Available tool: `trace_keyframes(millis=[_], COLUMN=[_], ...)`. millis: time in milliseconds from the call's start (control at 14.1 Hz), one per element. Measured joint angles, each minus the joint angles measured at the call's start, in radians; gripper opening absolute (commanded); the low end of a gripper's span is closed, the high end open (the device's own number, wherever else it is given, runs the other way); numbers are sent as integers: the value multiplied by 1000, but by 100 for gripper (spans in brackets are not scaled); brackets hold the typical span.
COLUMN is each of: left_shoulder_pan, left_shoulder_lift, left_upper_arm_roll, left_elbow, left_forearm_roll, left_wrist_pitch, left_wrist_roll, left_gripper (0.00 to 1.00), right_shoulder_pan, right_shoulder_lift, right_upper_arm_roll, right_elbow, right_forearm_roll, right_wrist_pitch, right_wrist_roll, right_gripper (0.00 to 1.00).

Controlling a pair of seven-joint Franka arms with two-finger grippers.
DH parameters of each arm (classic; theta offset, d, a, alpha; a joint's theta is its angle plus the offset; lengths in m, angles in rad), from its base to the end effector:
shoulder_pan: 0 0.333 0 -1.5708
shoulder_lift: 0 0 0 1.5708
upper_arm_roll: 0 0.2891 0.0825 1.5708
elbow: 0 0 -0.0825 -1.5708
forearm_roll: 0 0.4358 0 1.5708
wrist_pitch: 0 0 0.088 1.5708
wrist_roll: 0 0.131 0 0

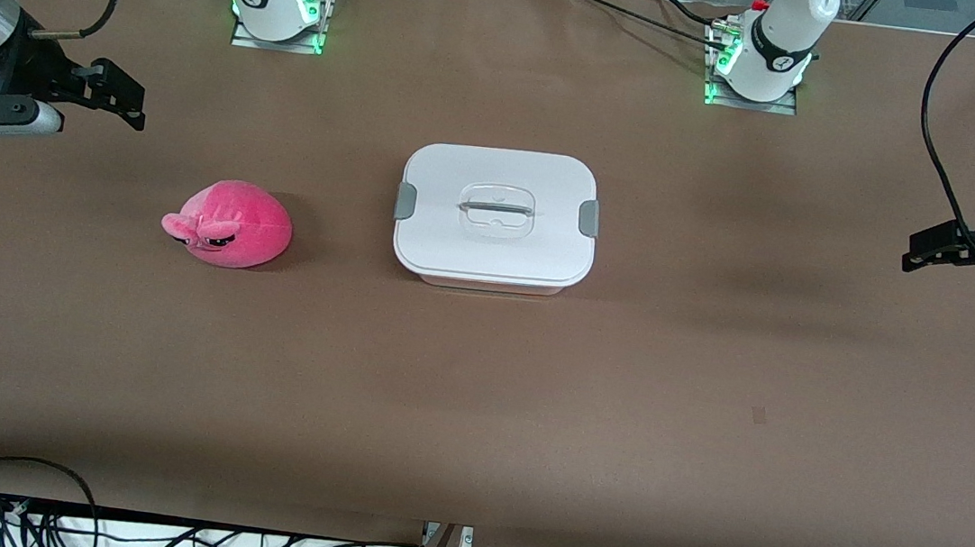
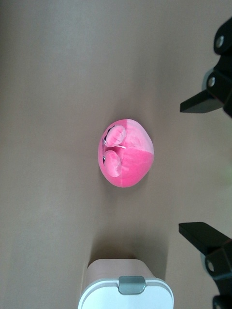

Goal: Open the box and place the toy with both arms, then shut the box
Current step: 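Move the left gripper toward the white box lid handle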

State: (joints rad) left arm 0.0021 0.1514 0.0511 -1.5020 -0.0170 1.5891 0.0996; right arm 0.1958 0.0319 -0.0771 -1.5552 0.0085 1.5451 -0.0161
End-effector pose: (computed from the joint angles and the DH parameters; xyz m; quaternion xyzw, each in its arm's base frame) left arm 0.6449 0.0304 0.5163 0.9992 -0.0229 -0.0316 0.0071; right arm 0.6067 0.0741 0.5602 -0.9975 -0.0673 0.0211 0.0019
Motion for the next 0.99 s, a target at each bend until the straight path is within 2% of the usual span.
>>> trace_keyframes(millis=[708, 991], left_shoulder_pan=[-14, -56], left_shoulder_lift=[7, 21], left_upper_arm_roll=[-8, -19], left_elbow=[17, 35], left_forearm_roll=[0, -10], left_wrist_pitch=[1, 1], left_wrist_roll=[0, 1], left_gripper=[100, 100], right_shoulder_pan=[-1, -1], right_shoulder_lift=[0, 0], right_upper_arm_roll=[-2, -1], right_elbow=[0, 0], right_forearm_roll=[0, 0], right_wrist_pitch=[14, 16], right_wrist_roll=[0, 0], right_gripper=[100, 100])
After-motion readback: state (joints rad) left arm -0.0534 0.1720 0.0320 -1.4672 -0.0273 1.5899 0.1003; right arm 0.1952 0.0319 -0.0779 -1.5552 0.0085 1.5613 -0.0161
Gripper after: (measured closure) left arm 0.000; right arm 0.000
